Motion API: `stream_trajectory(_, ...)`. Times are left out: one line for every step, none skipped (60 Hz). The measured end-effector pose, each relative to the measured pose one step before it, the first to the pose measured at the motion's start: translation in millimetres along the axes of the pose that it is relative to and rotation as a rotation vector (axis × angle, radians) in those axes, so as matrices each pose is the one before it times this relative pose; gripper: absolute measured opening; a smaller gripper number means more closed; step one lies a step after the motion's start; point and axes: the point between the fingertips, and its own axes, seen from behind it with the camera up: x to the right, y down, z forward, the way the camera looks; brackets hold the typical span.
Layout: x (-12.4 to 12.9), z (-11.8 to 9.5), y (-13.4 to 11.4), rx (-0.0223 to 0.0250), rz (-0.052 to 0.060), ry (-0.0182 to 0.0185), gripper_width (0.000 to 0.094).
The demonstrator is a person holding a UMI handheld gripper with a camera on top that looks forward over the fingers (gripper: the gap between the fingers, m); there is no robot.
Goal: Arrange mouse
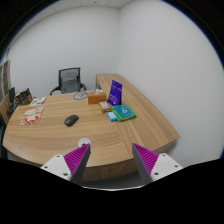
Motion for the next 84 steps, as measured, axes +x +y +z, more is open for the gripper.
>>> stream_trajectory(-0.72, 0.11, 0.63, -0.00302, 0.0014, -0.00094, 0.0867)
stream_trajectory(-1.20, 0.29, 0.32, -0.00212, 0.0008, -0.00180, 0.0867)
stream_trajectory(-1.77, 0.65, -0.06, -0.00054, -0.0004, -0.00265, 0.0867)
stream_trajectory(-1.98, -0.13, -0.50, 0.00154, -0.0018, -0.00305, 0.0865)
stream_trajectory(-1.93, 1.63, -0.37, 0.00161, -0.0016, -0.00389, 0.0866)
stream_trajectory(-2.07, 1.70, -0.53, 0.00146, -0.0018, -0.00357, 0.0865)
stream_trajectory(-2.03, 2.08, -0.21, 0.00128, -0.0021, -0.00320, 0.0865)
stream_trajectory(-2.42, 1.87, -0.44, 0.00120, -0.0024, -0.00306, 0.0868)
stream_trajectory(-2.56, 2.22, -0.49, 0.00138, -0.0024, -0.00327, 0.0867)
stream_trajectory(-2.79, 1.55, -0.73, 0.00141, -0.0027, -0.00345, 0.0866)
stream_trajectory(-3.15, 1.57, -0.76, 0.00174, -0.0024, -0.00388, 0.0867)
stream_trajectory(-3.25, 1.77, -0.59, 0.00196, -0.0019, -0.00442, 0.0867)
stream_trajectory(-3.60, 1.03, -0.56, 0.00116, -0.0017, -0.00488, 0.0865)
stream_trajectory(-4.16, 1.30, -0.26, 0.00124, -0.0014, -0.00532, 0.0867)
stream_trajectory(-3.98, 1.39, -0.20, 0.00047, -0.0027, -0.00459, 0.0867)
stream_trajectory(-4.36, 0.97, 0.07, -0.00033, -0.0023, -0.00463, 0.0867)
stream_trajectory(-3.99, 1.16, -0.07, -0.00002, -0.0023, -0.00501, 0.0867)
stream_trajectory(-4.20, 0.87, 0.27, 0.00017, -0.0019, -0.00440, 0.0867)
stream_trajectory(-4.15, 0.94, 0.25, -0.00005, -0.0021, -0.00451, 0.0867)
stream_trajectory(-4.72, 0.59, 0.25, 0.00037, -0.0025, -0.00482, 0.0867)
stream_trajectory(-4.74, 0.72, 0.06, 0.00083, -0.0028, -0.00482, 0.0866)
stream_trajectory(-4.24, 0.96, 0.00, 0.00185, -0.0021, -0.00379, 0.0867)
stream_trajectory(-4.16, 0.74, -0.30, 0.00264, -0.0007, -0.00171, 0.0867)
stream_trajectory(-3.78, 0.51, -0.32, 0.00281, -0.0003, -0.00023, 0.0867)
stream_trajectory(-3.88, 0.44, -0.06, 0.00234, -0.0011, -0.00075, 0.0865)
stream_trajectory(-4.44, -0.06, 0.11, 0.00199, -0.0016, -0.00193, 0.0867)
stream_trajectory(-4.74, 0.38, -0.09, 0.00166, -0.0020, -0.00303, 0.0869)
stream_trajectory(-5.07, 0.41, 0.10, 0.00221, -0.0006, -0.00374, 0.0867)
stream_trajectory(-5.00, 0.79, 0.48, 0.00219, -0.0003, -0.00418, 0.0865)
stream_trajectory(-5.37, 0.81, 0.61, 0.00067, -0.0006, -0.00477, 0.0869)
stream_trajectory(-5.49, 0.75, 0.95, -0.00117, -0.0012, -0.00565, 0.0866)
stream_trajectory(-5.76, 0.44, 0.75, -0.00229, -0.0009, -0.00655, 0.0866)
stream_trajectory(-5.17, 0.65, 1.03, -0.00254, -0.0002, -0.00670, 0.0867)
stream_trajectory(-5.02, 0.70, 0.63, -0.00190, 0.0001, -0.00645, 0.0867)
stream_trajectory(-4.66, 1.29, 0.59, -0.00125, 0.0003, -0.00588, 0.0868)
stream_trajectory(-4.56, 1.27, 0.34, -0.00069, -0.0001, -0.00535, 0.0868)
stream_trajectory(-4.71, 1.04, 0.44, -0.00050, -0.0012, -0.00524, 0.0868)
stream_trajectory(-4.29, 1.76, 0.50, -0.00066, -0.0022, -0.00521, 0.0866)
stream_trajectory(-4.13, 1.80, 0.33, -0.00122, -0.0026, -0.00491, 0.0867)
stream_trajectory(-4.21, 1.86, 0.43, -0.00088, -0.0030, -0.00409, 0.0866)
stream_trajectory(-4.04, 1.46, 0.55, -0.00142, -0.0027, -0.00360, 0.0867)
stream_trajectory(-4.03, 2.23, 0.53, -0.00185, -0.0028, -0.00392, 0.0867)
stream_trajectory(-3.96, 2.13, 0.26, -0.00109, -0.0020, -0.00326, 0.0867)
stream_trajectory(-3.67, 2.27, 0.13, -0.00103, -0.0011, -0.00323, 0.0868)
stream_trajectory(-3.55, 2.43, 0.13, -0.00132, -0.0009, -0.00386, 0.0866)
stream_trajectory(-3.89, 2.48, -0.02, -0.00115, -0.0015, -0.00494, 0.0869)
stream_trajectory(-3.92, 2.71, 0.10, -0.00131, -0.0021, -0.00509, 0.0867)
stream_trajectory(-3.24, 2.70, 0.06, -0.00069, -0.0015, -0.00439, 0.0868)
stream_trajectory(-3.23, 2.74, -0.37, -0.00045, -0.0009, -0.00360, 0.0867)
stream_trajectory(-2.78, 2.82, -0.35, 0.00020, -0.0003, -0.00290, 0.0868)
stream_trajectory(-2.56, 3.30, -0.50, 0.00100, -0.0010, -0.00308, 0.0867)
stream_trajectory(-2.66, 3.37, -0.23, 0.00116, -0.0018, -0.00279, 0.0866)
stream_trajectory(-2.33, 3.41, 0.05, 0.00065, -0.0023, -0.00224, 0.0868)
stream_trajectory(-2.33, 4.82, 0.03, 0.00225, -0.0028, -0.00179, 0.0868)
stream_trajectory(-1.74, 2.89, -0.35, -0.00018, -0.0024, -0.00156, 0.0867)
stream_trajectory(-2.01, 4.02, -0.12, 0.00114, -0.0027, -0.00227, 0.0867)
stream_trajectory(-2.15, 3.85, -0.48, 0.00202, -0.0016, -0.00226, 0.0866)
stream_trajectory(-1.70, 6.45, -0.52, 0.00413, 0.0003, -0.00355, 0.0866)
stream_trajectory(-1.35, 4.45, -0.18, 0.00311, 0.0003, -0.00347, 0.0866)
stream_trajectory(-1.95, 4.32, -0.32, 0.00183, -0.0006, -0.00340, 0.0864)
stream_trajectory(-1.90, 4.44, -0.27, 0.00150, -0.0013, -0.00423, 0.0866)
stream_trajectory(-1.72, 4.54, -0.20, 0.00107, -0.0007, -0.00325, 0.0864)
stream_trajectory(-1.54, 4.30, -0.13, 0.00044, 0.0009, -0.00217, 0.0865)
stream_trajectory(-1.11, 4.72, -0.15, 0.00013, 0.0016, -0.00183, 0.0865)
stream_trajectory(-1.14, 4.48, -0.33, 0.00007, 0.0013, -0.00172, 0.0864)
stream_trajectory(-0.92, 4.83, -0.62, 0.00065, 0.0008, -0.00093, 0.0863)
stream_trajectory(1.16, 5.77, -0.49, 0.00367, 0.0006, -0.00209, 0.0864)
stream_trajectory(-0.59, 4.05, -1.15, 0.00229, 0.0004, 0.00099, 0.0865)
stream_trajectory(-0.62, 4.91, -0.79, 0.00136, -0.0007, 0.00076, 0.0865)
stream_trajectory(-0.45, 4.58, -0.26, -0.00018, -0.0010, 0.00017, 0.0865)
stream_trajectory(-0.34, 4.61, -0.43, -0.00044, -0.0006, 0.00102, 0.0863)
stream_trajectory(-0.11, 4.80, -0.58, 0.00025, 0.0003, 0.00163, 0.0865)
stream_trajectory(0.10, 5.02, -0.46, -0.00003, 0.0007, 0.00180, 0.0864)
stream_trajectory(0.03, 5.05, -0.44, -0.00005, 0.0002, 0.00133, 0.0866)
stream_trajectory(-0.18, 4.77, -0.50, 0.00028, -0.0003, 0.00049, 0.0867)
stream_trajectory(-0.16, 4.66, -0.67, 0.00041, -0.0001, -0.00025, 0.0866)
stream_trajectory(0.04, 4.77, -0.58, 0.00066, 0.0004, 0.00005, 0.0865)
stream_trajectory(0.23, 5.04, -0.72, 0.00100, 0.0005, 0.00053, 0.0867)
stream_trajectory(0.39, 5.05, -0.55, 0.00106, -0.0004, 0.00061, 0.0866)
stream_trajectory(0.15, 4.79, -0.27, 0.00000, -0.0007, 0.00073, 0.0865)
stream_trajectory(-0.74, 4.07, 0.23, -0.00019, -0.0009, 0.00127, 0.0865)
stream_trajectory(0.37, 4.73, -0.42, -0.00028, 0.0001, 0.00131, 0.0867)
stream_trajectory(0.32, 4.53, -0.41, -0.00005, 0.0002, 0.00131, 0.0867)
stream_trajectory(0.18, 4.71, -0.39, 0.00030, -0.0004, 0.00098, 0.0866)
